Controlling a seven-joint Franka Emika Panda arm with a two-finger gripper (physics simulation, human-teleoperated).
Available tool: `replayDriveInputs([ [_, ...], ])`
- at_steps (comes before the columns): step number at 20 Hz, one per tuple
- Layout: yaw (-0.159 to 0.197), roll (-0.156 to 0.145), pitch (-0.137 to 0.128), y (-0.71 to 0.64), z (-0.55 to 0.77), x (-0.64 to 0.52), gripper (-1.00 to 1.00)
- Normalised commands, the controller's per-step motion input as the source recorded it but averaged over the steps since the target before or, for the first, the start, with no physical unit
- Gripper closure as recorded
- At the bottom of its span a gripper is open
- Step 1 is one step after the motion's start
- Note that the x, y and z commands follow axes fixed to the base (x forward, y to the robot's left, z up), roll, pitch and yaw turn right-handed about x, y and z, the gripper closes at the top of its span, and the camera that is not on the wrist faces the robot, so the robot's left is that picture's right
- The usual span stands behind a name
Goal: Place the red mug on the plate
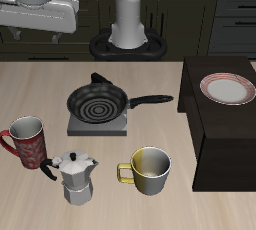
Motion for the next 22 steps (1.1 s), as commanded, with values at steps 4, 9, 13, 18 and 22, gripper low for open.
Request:
replayDriveInputs([
  [4,-0.031,-0.002,-0.025,-0.22,0.08,0.16,-1.0],
  [9,0.012,-0.007,-0.019,-0.14,0.08,0.13,-1.0],
  [13,0.017,0.021,0.005,-0.08,0.0,0.08,-1.0],
  [18,0.022,0.024,0.004,-0.18,0.03,0.07,-1.0],
  [22,-0.014,0.043,0.015,-0.27,0.05,0.06,-1.0],
])
